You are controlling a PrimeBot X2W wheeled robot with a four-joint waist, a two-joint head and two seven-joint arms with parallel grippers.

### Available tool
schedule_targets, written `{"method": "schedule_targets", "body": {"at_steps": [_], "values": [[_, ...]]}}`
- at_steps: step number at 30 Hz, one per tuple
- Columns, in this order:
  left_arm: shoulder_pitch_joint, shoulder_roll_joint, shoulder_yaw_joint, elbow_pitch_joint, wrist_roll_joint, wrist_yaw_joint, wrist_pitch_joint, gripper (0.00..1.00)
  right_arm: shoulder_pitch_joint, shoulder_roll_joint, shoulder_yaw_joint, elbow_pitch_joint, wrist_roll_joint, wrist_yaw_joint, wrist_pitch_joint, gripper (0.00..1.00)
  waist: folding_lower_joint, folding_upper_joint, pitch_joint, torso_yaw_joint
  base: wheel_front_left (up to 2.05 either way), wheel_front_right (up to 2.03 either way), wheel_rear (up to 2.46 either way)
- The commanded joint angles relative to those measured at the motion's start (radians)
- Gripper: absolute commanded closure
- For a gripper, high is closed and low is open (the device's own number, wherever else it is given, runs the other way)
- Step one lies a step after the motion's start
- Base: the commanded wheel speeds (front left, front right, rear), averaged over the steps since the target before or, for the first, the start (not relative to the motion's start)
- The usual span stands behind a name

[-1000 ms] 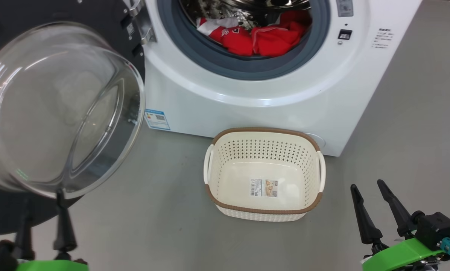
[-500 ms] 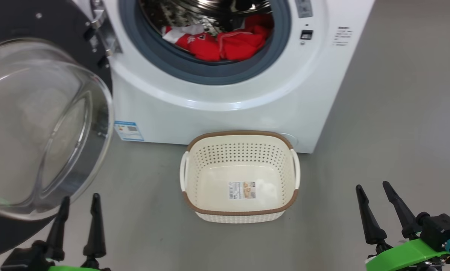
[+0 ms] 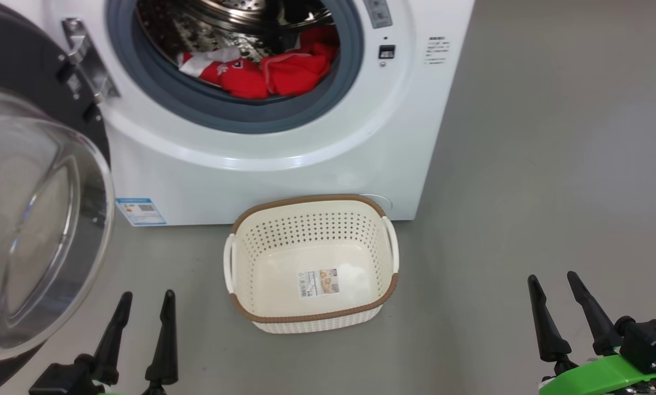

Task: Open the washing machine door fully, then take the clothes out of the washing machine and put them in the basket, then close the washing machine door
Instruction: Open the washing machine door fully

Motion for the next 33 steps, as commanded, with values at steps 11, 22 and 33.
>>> {"method": "schedule_targets", "body": {"at_steps": [11, 22, 33], "values": [[-0.022, 0.011, 0.001, -0.029, -0.001, -0.005, -0.005, 0.00, 0.001, -0.005, -0.022, -0.027, -0.006, 0.007, -0.006, 0.00, 0.0000, 0.0000, 0.001, -0.039, 0.00, 0.00, 0.00], [-0.035, 0.018, -0.018, -0.025, -0.008, -0.005, -0.005, 0.00, -0.007, 0.000, -0.035, -0.033, -0.009, 0.007, -0.006, 0.00, 0.0000, 0.0000, 0.014, -0.032, 0.00, 0.00, 0.00], [-0.041, 0.020, -0.030, -0.023, -0.020, -0.005, -0.005, 0.00, -0.011, -0.002, -0.037, -0.032, -0.010, 0.007, -0.006, 0.00, 0.0000, 0.0000, 0.018, -0.026, 0.00, 0.00, 0.00]]}}
